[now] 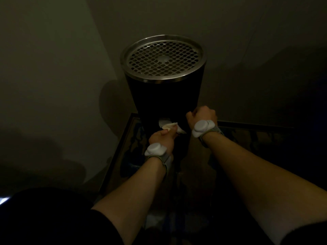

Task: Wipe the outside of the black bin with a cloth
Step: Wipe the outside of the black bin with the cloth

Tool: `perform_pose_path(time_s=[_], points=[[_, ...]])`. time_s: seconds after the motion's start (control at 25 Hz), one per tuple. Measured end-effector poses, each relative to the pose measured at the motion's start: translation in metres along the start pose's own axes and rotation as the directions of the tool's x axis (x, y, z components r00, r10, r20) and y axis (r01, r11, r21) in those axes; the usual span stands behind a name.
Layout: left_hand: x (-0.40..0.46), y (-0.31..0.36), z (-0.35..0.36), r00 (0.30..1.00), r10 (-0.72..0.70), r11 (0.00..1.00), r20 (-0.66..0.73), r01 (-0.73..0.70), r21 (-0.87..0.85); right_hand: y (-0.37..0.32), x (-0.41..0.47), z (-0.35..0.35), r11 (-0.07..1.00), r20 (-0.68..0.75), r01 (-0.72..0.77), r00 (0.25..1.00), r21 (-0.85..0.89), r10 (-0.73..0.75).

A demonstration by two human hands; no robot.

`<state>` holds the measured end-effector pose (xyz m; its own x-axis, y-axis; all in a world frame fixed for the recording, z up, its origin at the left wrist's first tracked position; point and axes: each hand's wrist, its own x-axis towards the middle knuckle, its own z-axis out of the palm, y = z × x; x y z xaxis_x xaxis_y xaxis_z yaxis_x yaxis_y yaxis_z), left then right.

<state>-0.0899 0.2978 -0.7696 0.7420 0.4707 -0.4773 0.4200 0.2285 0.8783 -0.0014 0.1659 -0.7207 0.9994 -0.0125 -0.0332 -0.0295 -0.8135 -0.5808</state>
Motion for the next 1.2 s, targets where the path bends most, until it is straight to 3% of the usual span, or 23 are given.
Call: perform_pose_path(time_s=[0.12,0.44,0.6,0.8,1.0,1.2], points=[[-0.003,0.006,-0.010,1.000,0.002,1.000,-0.017,-0.002,0.003,-0.001,0.000,-0.002,1.000,0.018,-0.017,1.000,-0.009,0.017],[-0.005,0.024,-0.042,0.986,0.164,0.975,-0.006,-0.161,0.151,-0.006,-0.002,-0.005,0.999,0.051,-0.023,0.998,-0.032,0.025],[0.009,0.023,-0.052,0.966,0.236,0.945,-0.103,-0.204,0.254,-0.006,-0.003,-0.003,0.999,0.011,-0.032,0.999,-0.027,0.032],[0.035,0.028,-0.072,0.953,0.289,0.931,-0.092,-0.257,0.259,-0.003,-0.003,-0.004,1.000,0.038,0.001,0.999,-0.020,0.000],[0.056,0.023,-0.082,0.971,0.237,0.902,-0.020,-0.212,0.376,-0.005,-0.003,-0.001,0.998,-0.007,-0.012,1.000,-0.059,0.012],[0.054,0.004,-0.072,0.998,0.062,0.943,-0.011,-0.055,0.329,-0.001,-0.004,-0.002,1.000,0.008,-0.011,1.000,0.010,0.011]])
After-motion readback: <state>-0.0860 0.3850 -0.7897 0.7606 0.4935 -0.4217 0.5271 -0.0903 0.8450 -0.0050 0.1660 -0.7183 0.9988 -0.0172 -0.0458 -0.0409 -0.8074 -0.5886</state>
